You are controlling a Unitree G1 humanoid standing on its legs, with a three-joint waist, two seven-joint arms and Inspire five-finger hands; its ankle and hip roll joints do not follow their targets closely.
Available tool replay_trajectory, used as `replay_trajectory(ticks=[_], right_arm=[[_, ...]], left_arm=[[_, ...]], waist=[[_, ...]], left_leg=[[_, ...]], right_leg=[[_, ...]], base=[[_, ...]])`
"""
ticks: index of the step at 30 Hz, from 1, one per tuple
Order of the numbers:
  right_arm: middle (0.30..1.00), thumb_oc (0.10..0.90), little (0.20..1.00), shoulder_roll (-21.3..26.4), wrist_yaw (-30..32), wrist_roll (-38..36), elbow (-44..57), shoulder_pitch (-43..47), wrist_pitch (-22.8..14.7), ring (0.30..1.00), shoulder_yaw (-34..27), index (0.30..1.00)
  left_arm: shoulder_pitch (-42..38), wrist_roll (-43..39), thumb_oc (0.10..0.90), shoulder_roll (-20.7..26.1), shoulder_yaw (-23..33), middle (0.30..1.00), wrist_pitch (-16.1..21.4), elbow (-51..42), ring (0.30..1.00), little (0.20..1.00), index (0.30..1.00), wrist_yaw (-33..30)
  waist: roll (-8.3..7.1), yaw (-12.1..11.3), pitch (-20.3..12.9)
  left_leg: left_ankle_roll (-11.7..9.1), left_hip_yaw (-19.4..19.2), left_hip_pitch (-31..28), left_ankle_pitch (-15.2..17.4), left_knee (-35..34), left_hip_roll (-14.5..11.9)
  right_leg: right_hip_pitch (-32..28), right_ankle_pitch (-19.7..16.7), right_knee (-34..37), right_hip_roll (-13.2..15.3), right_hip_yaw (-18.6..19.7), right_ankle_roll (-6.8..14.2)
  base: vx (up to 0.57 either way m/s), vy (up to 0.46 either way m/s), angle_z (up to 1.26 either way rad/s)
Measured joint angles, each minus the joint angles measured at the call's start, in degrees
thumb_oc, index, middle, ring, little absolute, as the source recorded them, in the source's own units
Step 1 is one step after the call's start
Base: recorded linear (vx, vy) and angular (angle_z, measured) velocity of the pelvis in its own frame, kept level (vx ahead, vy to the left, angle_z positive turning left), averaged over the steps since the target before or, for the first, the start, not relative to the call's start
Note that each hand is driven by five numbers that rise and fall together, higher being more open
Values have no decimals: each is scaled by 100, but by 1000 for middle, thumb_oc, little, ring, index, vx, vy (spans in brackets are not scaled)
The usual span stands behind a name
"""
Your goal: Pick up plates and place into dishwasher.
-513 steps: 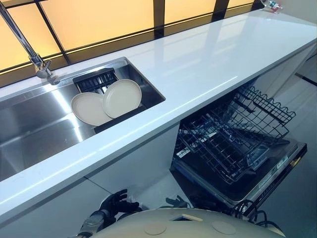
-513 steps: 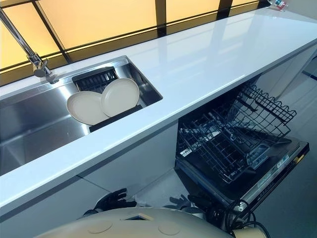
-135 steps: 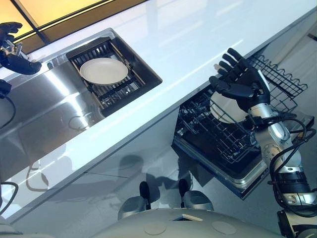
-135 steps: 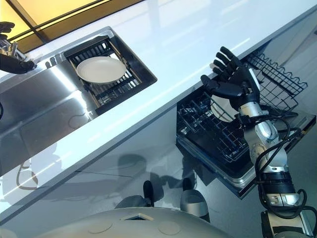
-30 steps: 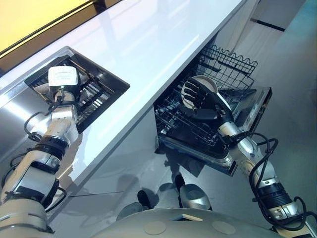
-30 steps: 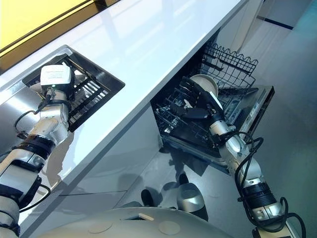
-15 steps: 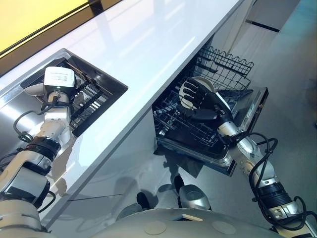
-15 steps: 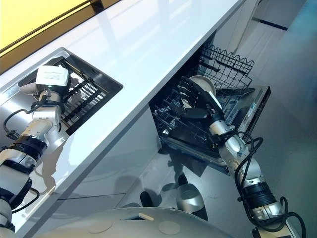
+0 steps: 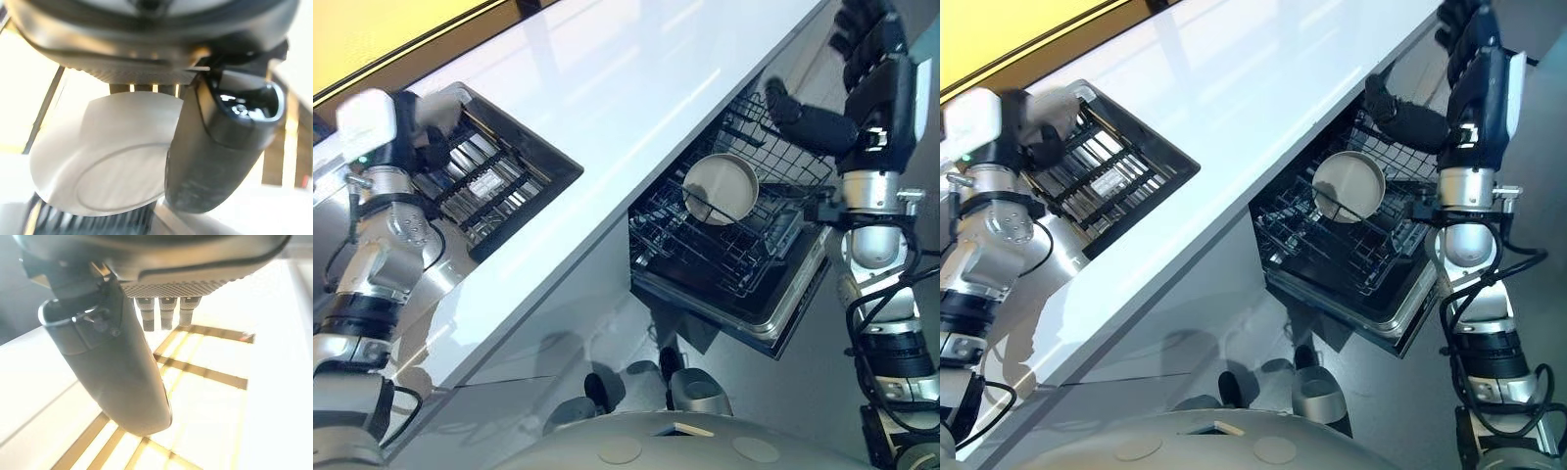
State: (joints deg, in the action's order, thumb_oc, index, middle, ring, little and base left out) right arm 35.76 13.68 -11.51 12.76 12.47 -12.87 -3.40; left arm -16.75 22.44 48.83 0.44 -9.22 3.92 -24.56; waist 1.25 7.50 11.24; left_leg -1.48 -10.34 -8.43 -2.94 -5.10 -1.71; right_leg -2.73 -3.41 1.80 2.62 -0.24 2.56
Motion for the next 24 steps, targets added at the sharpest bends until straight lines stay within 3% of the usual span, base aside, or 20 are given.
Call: replay_trajectory(ticks=[7,9,12,18,24], right_arm=[[900,800,900,3,-1025,-194,9,92,188,900,194,900],[900,800,900,1,-1441,-334,15,263,348,900,555,900],[900,800,900,-36,-1612,-522,17,451,452,900,1013,900],[900,800,900,-195,-1697,-708,17,667,452,900,1287,900],[900,800,900,-343,-1665,-1005,-1,812,497,900,1314,900]], left_arm=[[120,-253,100,-128,257,300,1218,-1064,300,200,300,-337],[116,-618,100,-261,214,300,1766,-1188,300,200,300,-135],[89,-1342,100,-610,22,300,2191,-1361,300,200,300,479],[38,-2241,100,-797,-748,300,2331,-1457,300,200,300,1718],[-14,-3006,100,-846,-1031,300,2331,-1452,300,200,300,2480]], waist=[[21,-271,12],[22,-320,12],[21,-355,12],[20,-404,11],[20,-379,11]], left_leg=[[-12,244,12,-7,0,-2],[-14,286,17,-9,1,2],[-22,387,21,-16,1,3],[-29,493,28,-24,1,7],[-29,483,23,-25,1,7]], right_leg=[[-177,3,144,18,-204,-1],[-218,3,187,23,-222,-1],[-290,4,242,25,-260,0],[-367,4,312,30,-347,0],[-369,3,312,30,-347,-1]], base=[[-17,-39,19],[-27,-56,11],[-21,-53,18],[-3,-24,9],[0,0,0]])
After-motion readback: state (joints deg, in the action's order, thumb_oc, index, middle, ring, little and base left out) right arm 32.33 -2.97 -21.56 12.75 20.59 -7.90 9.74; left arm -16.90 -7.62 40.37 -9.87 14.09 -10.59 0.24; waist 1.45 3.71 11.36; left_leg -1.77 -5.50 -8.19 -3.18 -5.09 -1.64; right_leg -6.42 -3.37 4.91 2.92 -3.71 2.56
